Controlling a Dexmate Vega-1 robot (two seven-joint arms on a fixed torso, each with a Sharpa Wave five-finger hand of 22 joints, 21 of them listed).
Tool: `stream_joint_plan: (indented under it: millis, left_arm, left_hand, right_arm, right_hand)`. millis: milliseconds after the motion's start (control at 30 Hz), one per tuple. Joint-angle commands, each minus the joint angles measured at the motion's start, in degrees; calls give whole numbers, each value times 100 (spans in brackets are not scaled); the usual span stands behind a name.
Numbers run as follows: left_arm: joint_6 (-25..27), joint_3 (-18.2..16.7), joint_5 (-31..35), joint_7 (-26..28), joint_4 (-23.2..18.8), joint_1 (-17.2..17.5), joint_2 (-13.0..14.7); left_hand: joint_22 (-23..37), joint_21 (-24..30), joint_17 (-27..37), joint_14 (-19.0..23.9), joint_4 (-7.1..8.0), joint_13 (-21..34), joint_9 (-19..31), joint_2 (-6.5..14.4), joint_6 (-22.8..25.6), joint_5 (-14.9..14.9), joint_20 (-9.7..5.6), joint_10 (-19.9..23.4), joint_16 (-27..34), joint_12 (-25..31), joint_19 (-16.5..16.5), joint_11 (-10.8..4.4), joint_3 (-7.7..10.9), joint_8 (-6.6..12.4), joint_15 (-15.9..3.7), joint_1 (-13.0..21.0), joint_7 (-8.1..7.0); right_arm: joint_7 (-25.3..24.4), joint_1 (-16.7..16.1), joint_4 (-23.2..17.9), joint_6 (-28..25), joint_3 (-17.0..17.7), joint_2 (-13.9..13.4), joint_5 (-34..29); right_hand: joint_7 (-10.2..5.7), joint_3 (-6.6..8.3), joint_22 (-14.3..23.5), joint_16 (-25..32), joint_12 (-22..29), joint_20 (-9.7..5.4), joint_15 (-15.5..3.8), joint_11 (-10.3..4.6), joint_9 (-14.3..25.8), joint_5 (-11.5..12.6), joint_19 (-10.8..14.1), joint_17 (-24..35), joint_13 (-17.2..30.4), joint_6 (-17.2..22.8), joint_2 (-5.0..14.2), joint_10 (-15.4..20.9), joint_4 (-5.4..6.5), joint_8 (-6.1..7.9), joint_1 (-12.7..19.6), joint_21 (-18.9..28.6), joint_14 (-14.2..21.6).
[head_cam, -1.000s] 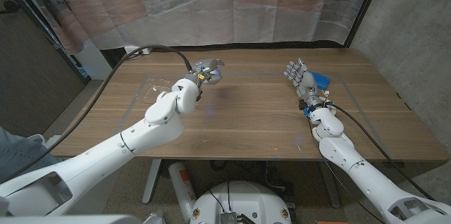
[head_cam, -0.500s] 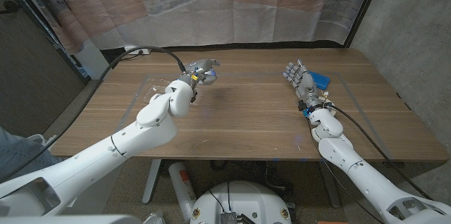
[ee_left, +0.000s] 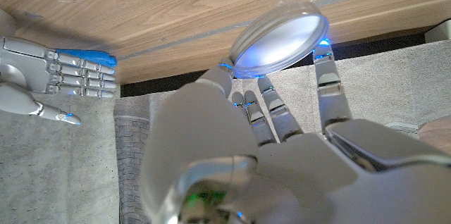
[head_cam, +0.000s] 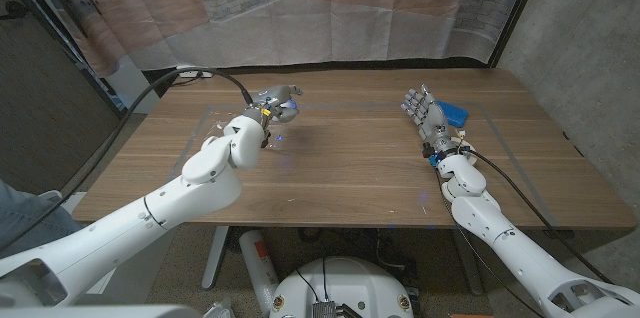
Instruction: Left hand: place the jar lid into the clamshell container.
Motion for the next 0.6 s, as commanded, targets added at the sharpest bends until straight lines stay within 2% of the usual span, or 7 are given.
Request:
stream_joint_plan:
  millis: [33,300,600]
  left_arm:
    - [128,-140,-144,177,-119,125,199]
    - [88,-302,-410,270,-58,176,237]
    - [228,-299,-443,446,-76,181,282]
  left_hand:
    - [10,28,18,61,9,31,13,34,68,38,-750,46,-17,-12,705,-3,48,-19,-238,-9,0]
    - [10,19,18,78,3,31,12,42,101,39,-755,75,-19,-8,691,-3,58,-12,-249,-4,-14]
    - [12,15,17,106,0,31,12,42,130,39,-770,107,-16,-4,687,-11,62,-7,-260,-5,-32]
  right_arm:
    - [-6,1,-15,-3,-4,-7,-14]
    - [1,21,7,-26,3,-14,-2]
    - [1,42,5,-47,21,-42,-1]
  right_hand:
    - [16,18,18,-2,6,-42,8,4,11,-7,62,32,31,56,47,62,-18,-6,22,-32,63]
    - [18,16,19,0,10,-42,6,-5,11,-7,71,33,31,55,49,73,-20,-7,20,-43,71]
    - [18,15,19,1,10,-49,-8,-16,10,-7,84,32,31,62,52,78,-23,-5,20,-54,82]
